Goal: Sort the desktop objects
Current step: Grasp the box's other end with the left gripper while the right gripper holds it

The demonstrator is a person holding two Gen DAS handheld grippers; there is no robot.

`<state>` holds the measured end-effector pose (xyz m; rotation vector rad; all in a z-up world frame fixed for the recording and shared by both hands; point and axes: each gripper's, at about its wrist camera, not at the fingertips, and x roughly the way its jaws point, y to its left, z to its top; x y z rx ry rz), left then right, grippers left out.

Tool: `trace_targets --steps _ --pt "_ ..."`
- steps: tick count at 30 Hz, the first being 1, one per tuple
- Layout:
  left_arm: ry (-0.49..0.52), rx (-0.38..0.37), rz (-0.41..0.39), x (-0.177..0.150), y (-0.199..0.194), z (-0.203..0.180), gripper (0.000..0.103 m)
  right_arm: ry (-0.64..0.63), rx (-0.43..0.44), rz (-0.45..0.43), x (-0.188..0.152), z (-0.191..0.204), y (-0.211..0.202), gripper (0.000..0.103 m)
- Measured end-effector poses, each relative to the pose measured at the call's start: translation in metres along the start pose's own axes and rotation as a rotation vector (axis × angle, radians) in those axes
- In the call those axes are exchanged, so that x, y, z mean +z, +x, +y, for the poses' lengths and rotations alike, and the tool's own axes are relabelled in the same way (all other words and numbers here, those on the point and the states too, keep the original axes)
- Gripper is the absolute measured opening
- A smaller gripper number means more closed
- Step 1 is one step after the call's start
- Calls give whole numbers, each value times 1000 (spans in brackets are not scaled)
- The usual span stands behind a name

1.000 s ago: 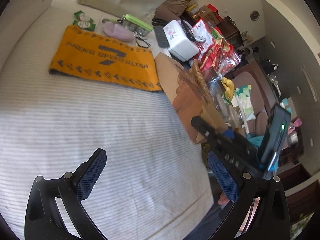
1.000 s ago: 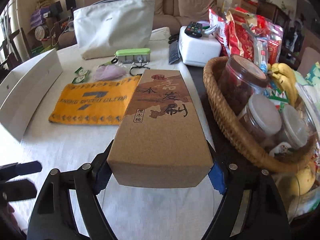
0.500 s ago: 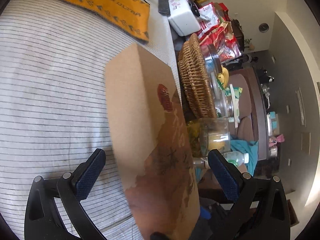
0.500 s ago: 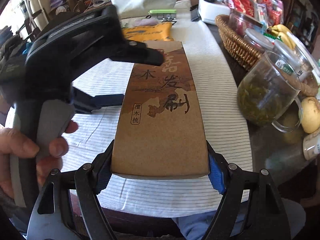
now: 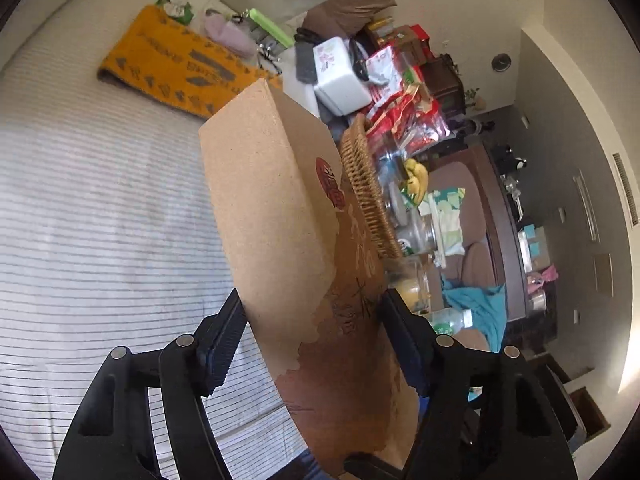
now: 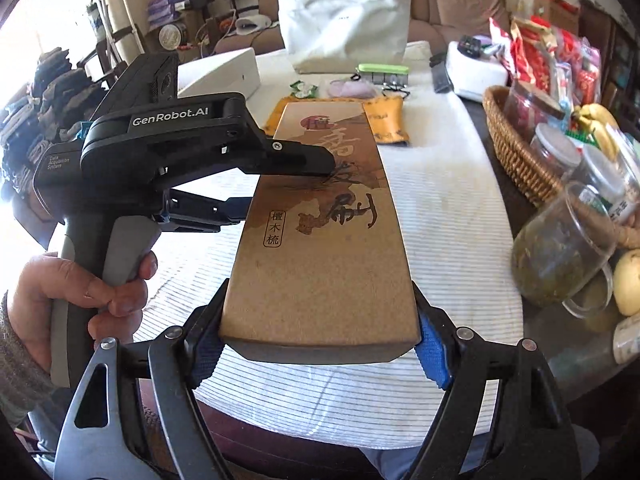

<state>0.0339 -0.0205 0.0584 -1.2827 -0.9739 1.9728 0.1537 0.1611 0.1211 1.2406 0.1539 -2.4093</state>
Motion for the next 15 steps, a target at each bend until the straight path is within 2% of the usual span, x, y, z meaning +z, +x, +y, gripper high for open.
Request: trace_targets --steps 7,15 --pt "15 5 -130 43 -86 -4 68 -93 76 -70 58 52 -5 78" --pt "69 131 -248 119 -193 1 69 -141 210 -116 150 137 17 78"
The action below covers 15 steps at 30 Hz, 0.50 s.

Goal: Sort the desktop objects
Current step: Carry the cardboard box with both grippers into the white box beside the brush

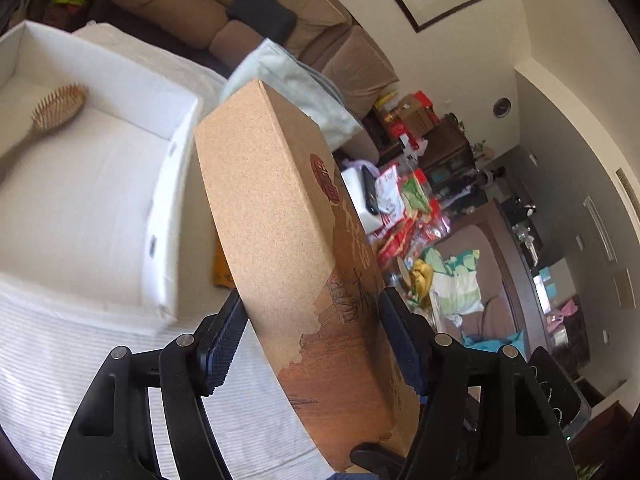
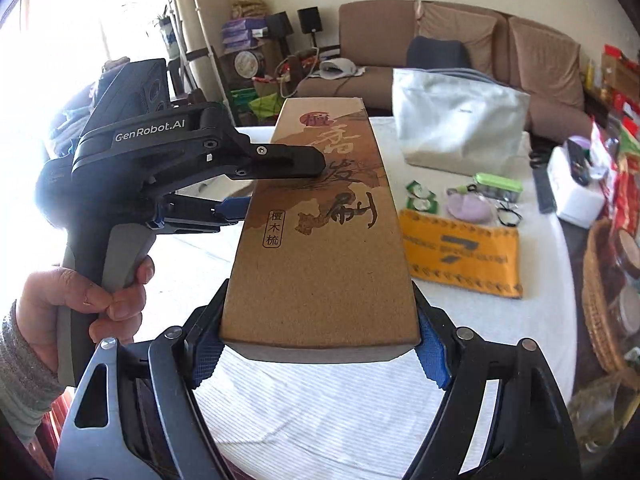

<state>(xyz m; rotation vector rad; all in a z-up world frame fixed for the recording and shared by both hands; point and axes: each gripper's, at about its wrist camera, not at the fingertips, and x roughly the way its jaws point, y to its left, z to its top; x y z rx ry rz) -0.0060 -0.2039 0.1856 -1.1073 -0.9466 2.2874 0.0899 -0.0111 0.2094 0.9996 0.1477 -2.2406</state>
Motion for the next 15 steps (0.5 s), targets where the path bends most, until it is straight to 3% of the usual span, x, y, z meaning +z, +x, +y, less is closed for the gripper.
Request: trace_targets --steps 8,15 --pt "-44 119 -18 87 -30 67 70 61 112 45 78 28 93 78" --pt "-125 187 52 118 3 133 69 148 117 125 87 19 175 78"
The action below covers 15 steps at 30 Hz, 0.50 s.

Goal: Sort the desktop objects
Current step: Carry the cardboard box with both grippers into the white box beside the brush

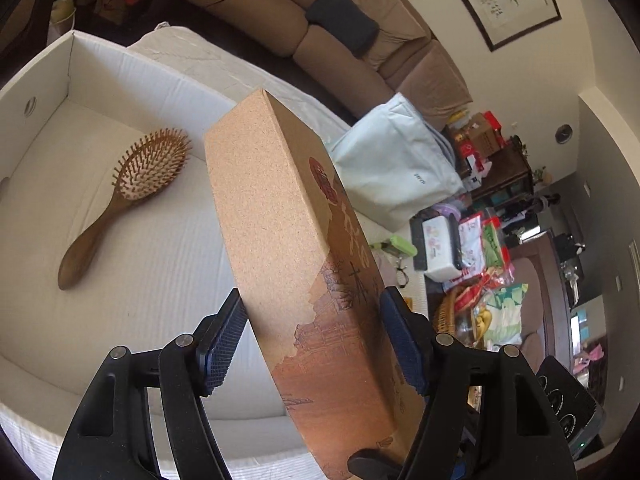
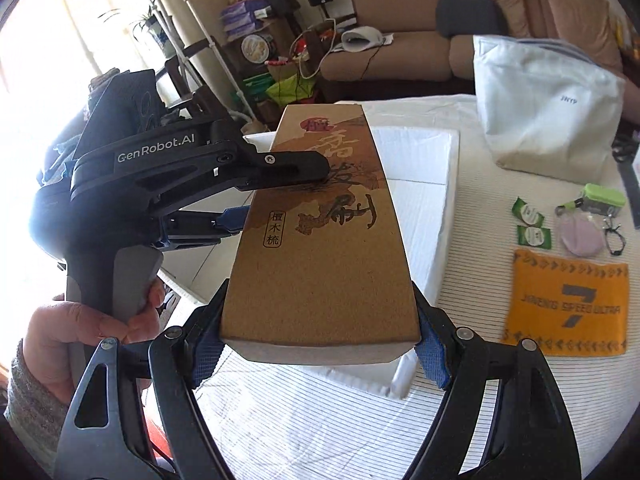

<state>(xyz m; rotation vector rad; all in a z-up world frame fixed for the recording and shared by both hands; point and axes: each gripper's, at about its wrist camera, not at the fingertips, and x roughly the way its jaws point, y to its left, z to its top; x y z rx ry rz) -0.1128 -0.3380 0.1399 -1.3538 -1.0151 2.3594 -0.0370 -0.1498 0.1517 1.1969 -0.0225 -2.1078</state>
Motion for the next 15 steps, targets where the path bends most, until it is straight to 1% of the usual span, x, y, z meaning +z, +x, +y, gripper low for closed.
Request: trace_targets --steps 3,6,9,10,12,15 --pt "-29 16 45 6 26 13 71 12 -44 35 3 -8 25 78" --pt "-65 25 70 9 42 28 71 5 -97 63 7 -12 42 78" --pt "-58 43 73 10 49 32 71 -45 -196 83 13 -10 56 79" --pt "-60 38 76 10 52 34 71 -67 -212 93 14 -6 61 77" --pt "-60 31 93 10 57 39 71 -102 -242 119 15 1 72 78" --pt "-58 56 113 11 63 46 71 -134 -265 136 15 11 79 78"
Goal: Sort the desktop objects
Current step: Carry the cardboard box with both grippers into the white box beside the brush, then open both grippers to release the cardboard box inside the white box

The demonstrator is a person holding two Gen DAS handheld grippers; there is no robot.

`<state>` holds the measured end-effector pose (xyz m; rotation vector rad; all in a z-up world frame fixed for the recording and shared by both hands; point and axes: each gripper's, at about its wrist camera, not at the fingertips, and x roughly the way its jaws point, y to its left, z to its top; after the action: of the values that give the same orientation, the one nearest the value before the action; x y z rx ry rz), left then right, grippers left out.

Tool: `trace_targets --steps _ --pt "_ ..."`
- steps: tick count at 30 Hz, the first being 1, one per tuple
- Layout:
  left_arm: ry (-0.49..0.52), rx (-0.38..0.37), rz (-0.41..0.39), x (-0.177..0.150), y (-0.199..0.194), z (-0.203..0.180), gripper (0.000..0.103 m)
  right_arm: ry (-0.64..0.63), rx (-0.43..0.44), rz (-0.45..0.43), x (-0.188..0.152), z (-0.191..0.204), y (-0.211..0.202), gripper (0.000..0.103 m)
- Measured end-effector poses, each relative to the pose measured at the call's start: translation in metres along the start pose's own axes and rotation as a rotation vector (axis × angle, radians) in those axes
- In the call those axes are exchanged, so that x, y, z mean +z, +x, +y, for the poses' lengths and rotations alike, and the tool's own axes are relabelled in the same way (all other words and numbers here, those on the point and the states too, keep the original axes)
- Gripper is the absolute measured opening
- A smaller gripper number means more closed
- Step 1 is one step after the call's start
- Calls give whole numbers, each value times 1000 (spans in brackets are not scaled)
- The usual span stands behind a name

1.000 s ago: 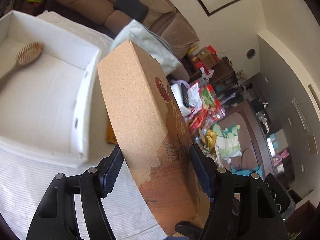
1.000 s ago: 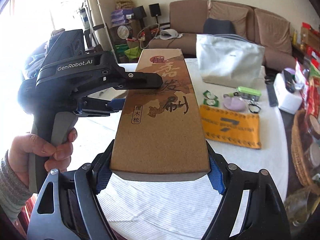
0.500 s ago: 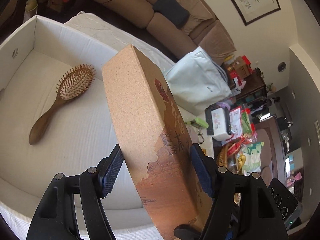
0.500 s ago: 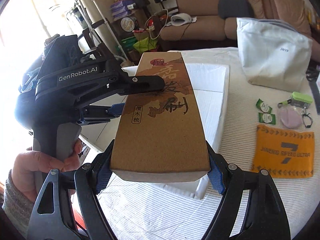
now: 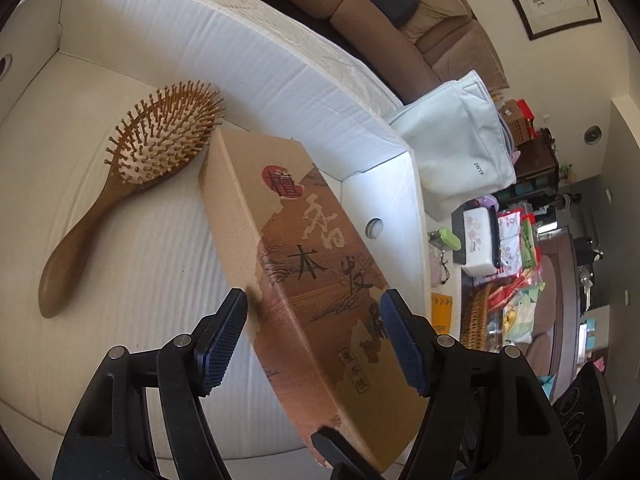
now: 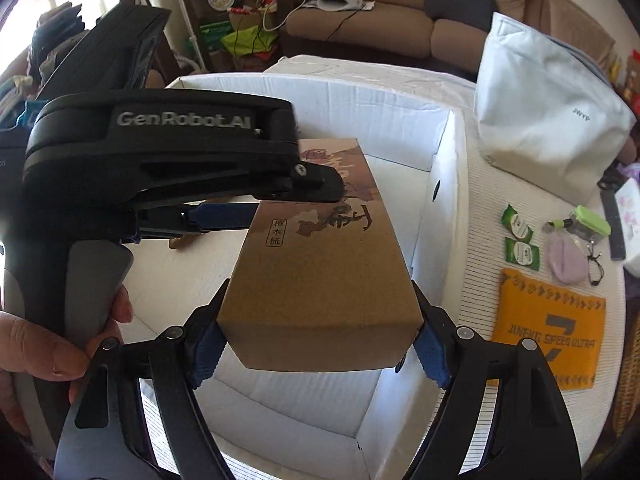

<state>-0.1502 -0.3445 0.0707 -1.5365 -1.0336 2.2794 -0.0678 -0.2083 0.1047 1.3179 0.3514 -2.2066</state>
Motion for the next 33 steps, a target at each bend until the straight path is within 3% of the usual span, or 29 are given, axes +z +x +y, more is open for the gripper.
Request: trace_targets --steps 7,11,14,16,19,21,24,30,33 --pt "25 -7 79 15 16 4 72 -15 62 83 -5 2 10 82" --pt "40 22 116 21 34 -5 72 -70 63 38 -18 5 -6 82" --pt "65 24 134 19 49 -15 74 -118 25 -8 -24 5 -24 92" --pt "73 19 145 18 58 -21 74 -135 25 -36 -26 2 -38 92" --pt "88 17 162 19 70 -30 74 -128 40 -86 -31 -13 -61 92" --pt "93 32 156 21 75 -37 81 -99 54 -102 -34 -27 -73 92" --pt "82 62 148 24 81 -41 84 -74 67 -103 -37 -44 -81 92" --pt "89 56 116 24 52 -37 84 -73 73 -95 -46 -60 -78 92" --pt "148 106 104 20 23 -36 84 -51 91 -106 -49 -62 -79 92"
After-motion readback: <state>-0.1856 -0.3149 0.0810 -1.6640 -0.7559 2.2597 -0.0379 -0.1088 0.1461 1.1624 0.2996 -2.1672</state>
